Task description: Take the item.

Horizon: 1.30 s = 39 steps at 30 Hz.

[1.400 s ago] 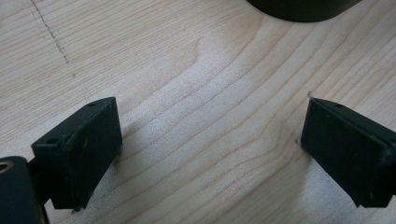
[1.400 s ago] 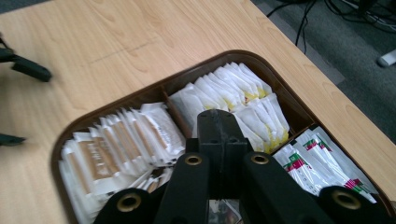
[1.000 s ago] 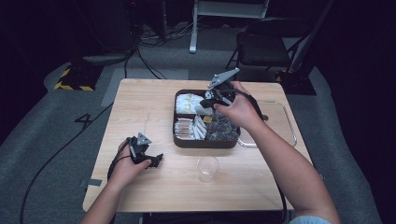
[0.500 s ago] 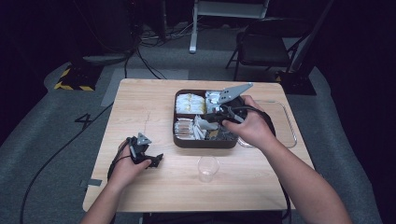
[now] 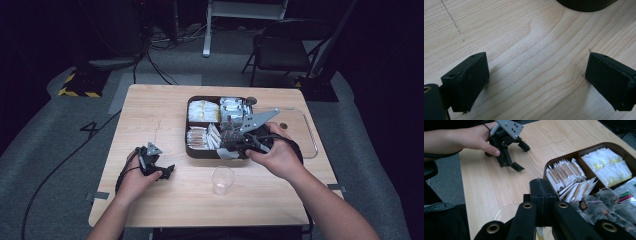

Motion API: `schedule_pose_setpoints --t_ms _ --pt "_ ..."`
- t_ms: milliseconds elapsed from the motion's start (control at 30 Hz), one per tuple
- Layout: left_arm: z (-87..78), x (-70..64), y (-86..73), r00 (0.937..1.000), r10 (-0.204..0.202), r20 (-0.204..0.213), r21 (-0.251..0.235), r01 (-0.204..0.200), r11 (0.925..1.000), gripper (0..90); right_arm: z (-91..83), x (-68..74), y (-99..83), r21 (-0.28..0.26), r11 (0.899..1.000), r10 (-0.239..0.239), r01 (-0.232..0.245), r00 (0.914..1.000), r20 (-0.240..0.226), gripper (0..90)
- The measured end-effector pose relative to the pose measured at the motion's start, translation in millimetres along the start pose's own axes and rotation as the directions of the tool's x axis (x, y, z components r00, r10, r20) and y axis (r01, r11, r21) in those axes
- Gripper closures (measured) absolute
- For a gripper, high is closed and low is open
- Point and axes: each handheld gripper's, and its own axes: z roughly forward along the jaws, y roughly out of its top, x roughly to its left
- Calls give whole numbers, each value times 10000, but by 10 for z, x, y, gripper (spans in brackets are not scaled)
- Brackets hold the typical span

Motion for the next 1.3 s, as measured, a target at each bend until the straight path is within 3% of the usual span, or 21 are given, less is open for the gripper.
schedule_pose_setpoints --t_ms 433,633,1300 --pt "1 -1 0 10000 -9 -1 -10 9 10000 56 104 137 -163 -228 9993 289 -304 9975 -643 900" --pt "0 0 0 10000 4 -1 -1 -4 10000 56 254 202 -259 282 9990 362 -337 9948 -947 900" --pt "-5 -2 0 10000 1 -15 51 0 10000 57 658 159 -506 1669 9848 662 -476 9920 -1074 900"
